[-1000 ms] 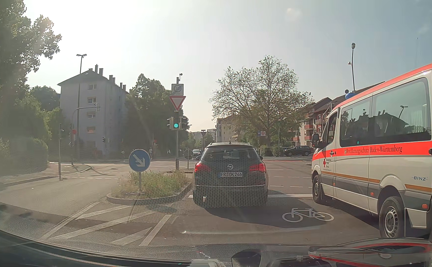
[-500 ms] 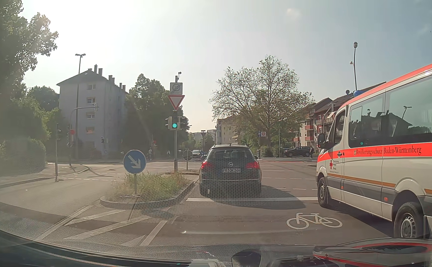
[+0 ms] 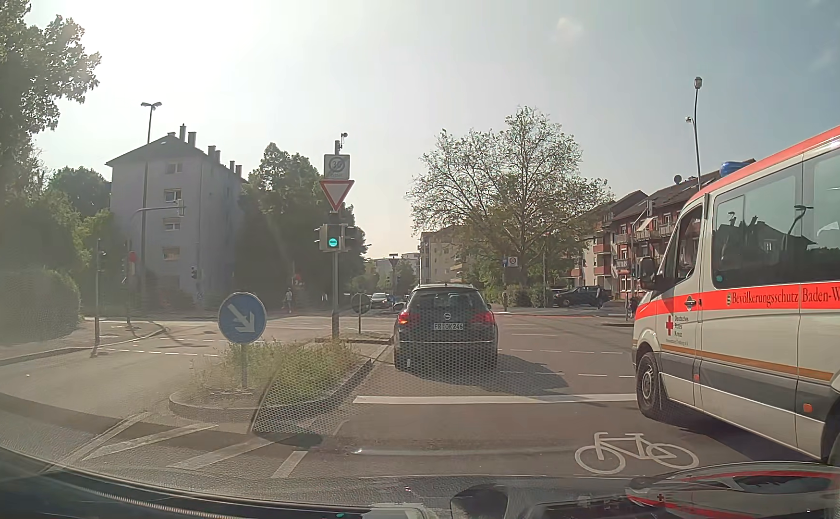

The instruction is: Follow the waypoints while adhering to traffic rules and regulations

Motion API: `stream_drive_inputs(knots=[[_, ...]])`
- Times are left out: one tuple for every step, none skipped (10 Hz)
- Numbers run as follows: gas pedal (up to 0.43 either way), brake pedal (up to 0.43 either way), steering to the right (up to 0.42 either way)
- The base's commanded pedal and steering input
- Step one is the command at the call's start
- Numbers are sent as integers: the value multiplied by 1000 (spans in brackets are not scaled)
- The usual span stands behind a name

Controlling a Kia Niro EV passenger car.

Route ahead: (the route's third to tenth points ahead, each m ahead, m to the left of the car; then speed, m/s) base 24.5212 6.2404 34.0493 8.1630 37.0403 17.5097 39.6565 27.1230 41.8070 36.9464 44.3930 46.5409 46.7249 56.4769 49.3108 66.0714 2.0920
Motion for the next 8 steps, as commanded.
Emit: stream_drive_inputs(knots=[[248, 0, 8], [260, 0, 9], [260, 0, 10], [260, 0, 11], [260, 0, 11], [260, 0, 11], [248, 0, 11], [220, 0, 12]])
